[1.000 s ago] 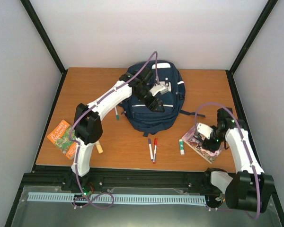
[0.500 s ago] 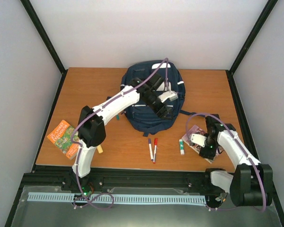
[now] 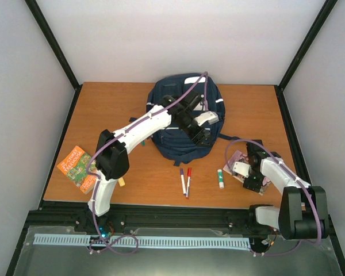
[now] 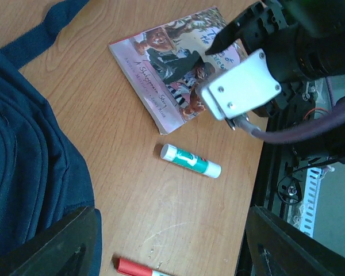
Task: Pack the student bag
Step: Pick up the book from the center of the board.
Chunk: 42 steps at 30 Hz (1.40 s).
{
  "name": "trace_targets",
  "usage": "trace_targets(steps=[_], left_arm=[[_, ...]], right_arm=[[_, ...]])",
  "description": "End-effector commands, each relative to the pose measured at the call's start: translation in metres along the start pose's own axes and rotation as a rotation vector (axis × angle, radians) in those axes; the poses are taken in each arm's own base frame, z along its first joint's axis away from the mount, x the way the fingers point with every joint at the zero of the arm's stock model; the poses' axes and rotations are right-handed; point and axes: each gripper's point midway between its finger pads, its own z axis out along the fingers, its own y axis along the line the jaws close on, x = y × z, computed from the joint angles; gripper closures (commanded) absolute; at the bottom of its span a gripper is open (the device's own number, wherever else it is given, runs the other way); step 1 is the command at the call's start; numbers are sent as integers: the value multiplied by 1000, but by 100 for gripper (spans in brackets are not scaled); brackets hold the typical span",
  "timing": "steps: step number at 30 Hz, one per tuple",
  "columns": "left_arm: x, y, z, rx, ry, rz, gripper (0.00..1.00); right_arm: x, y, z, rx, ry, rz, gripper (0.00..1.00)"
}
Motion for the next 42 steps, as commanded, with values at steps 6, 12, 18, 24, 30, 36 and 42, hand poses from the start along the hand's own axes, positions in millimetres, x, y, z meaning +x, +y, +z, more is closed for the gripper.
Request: trace_targets(steps=[6,12,18,24,30,36,42], left_arm=[[-13,-11,-4,31,-32,59,28],[-8,-11,-7,15,-23,88,28],[1,-2,-5,-30,2,75,29],[-3,17,-5,-136,-9,54,27],[-12,25,-5,-173,-28,44,27],[-8,25,-6,-179,-21,37,26],[-1,32,-9,-229,-2,36,22]], right_arm=[[49,-99,-2,184,75,170,22],[90,-175,-1,248,102,365,19],[79,-214,-26,227,16,573,18],[57,-204,-45,98,-68,705,17],[31,-197,-34,-74,-156,864,16],[28,-202,-10,-156,-132,986,13],[46,-221,12,-178,-108,1109,12]])
